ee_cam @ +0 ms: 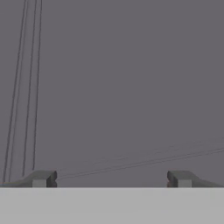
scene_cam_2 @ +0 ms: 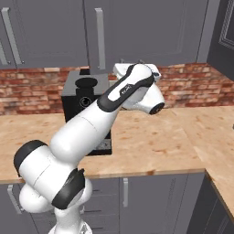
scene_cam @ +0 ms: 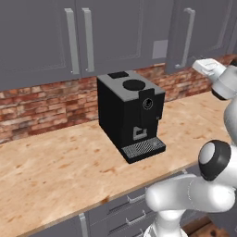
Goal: Close all open cabinet doors.
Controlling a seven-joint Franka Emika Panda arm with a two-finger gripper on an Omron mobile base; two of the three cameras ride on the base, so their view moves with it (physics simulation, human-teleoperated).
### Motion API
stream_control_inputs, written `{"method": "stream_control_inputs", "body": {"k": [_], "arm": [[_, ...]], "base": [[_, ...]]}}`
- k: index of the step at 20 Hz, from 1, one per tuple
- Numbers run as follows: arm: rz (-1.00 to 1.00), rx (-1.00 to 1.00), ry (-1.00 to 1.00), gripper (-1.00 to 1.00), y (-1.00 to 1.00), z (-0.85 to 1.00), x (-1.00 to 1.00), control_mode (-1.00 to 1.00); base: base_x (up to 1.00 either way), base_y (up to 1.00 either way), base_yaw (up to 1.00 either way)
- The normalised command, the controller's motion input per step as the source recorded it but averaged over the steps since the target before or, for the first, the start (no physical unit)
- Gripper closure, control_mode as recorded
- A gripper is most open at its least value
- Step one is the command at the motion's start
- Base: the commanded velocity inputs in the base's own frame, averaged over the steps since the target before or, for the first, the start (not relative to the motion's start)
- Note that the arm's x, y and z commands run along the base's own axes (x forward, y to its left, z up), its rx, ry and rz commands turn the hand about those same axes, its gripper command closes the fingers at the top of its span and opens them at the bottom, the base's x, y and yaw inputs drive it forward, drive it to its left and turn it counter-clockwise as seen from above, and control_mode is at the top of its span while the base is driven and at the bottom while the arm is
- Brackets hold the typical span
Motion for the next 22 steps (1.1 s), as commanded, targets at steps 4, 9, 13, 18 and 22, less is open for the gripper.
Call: {"method": "stream_control_inputs", "body": {"k": [4, 9, 13, 18, 22], "arm": [[-0.01, 0.00, 0.02, -1.00, 0.34, 0.00, 0.28, -1.00], [0.00, 0.00, 0.03, -1.00, 0.43, 0.00, 0.14, -1.00], [0.00, -0.01, 0.03, -1.00, 0.46, 0.00, 0.09, -1.00], [0.00, 0.00, 0.02, -1.00, 0.37, 0.00, 0.10, -1.00], [0.00, 0.00, 0.00, -1.00, 0.23, 0.00, 0.25, -1.00]], "base": [[0.00, 0.00, 0.00], [0.00, 0.00, 0.00], [0.00, 0.00, 0.00], [0.00, 0.00, 0.00], [0.00, 0.00, 0.00]]}}
